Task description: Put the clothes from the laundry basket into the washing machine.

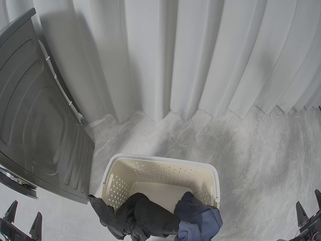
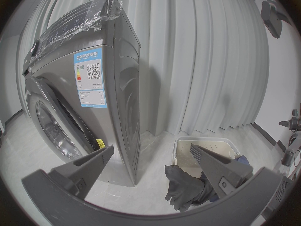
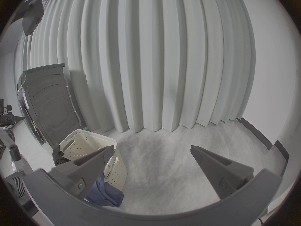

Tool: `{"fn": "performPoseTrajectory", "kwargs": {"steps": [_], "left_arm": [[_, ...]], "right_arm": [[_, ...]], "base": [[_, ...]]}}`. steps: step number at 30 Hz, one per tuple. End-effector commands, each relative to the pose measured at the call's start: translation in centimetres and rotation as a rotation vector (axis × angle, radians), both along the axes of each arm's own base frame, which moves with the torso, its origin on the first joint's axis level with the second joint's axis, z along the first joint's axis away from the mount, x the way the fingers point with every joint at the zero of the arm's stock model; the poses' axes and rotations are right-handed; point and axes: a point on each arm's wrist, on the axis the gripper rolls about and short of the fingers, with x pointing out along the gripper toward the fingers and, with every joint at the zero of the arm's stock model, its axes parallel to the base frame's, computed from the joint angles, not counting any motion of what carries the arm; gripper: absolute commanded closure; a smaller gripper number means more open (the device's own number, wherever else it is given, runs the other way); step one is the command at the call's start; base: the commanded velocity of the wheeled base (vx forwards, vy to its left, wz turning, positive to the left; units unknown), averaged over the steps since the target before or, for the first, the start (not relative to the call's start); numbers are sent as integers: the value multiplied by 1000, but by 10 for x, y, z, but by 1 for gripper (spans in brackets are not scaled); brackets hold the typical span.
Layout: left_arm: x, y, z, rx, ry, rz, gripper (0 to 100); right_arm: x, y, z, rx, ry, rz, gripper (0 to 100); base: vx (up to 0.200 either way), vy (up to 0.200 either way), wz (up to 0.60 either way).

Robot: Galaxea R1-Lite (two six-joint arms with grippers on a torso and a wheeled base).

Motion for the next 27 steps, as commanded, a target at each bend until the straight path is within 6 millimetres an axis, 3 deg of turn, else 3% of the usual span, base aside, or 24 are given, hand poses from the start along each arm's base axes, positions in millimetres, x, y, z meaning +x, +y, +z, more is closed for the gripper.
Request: {"fn": "performPoseTrajectory", "kwargs": {"steps": [1, 6, 15, 21, 27], "left_arm": [[0, 0, -5, -1, 4, 2, 0], [0, 0, -5, -1, 4, 1, 0], [0, 0, -5, -1, 4, 1, 0], [0, 0, -5, -1, 4, 1, 0], [0, 0, -5, -1, 4, 1, 0]], "right_arm": [[1, 0, -5, -1, 17, 1, 0], [1, 0, -5, -1, 17, 0, 0], [1, 0, -5, -1, 17, 0, 0], [1, 0, -5, -1, 17, 0, 0], [1, 0, -5, -1, 17, 1, 0]], "base": [[200, 0, 0], [200, 0, 0], [0, 0, 0], [200, 0, 0], [0, 0, 0]]}}
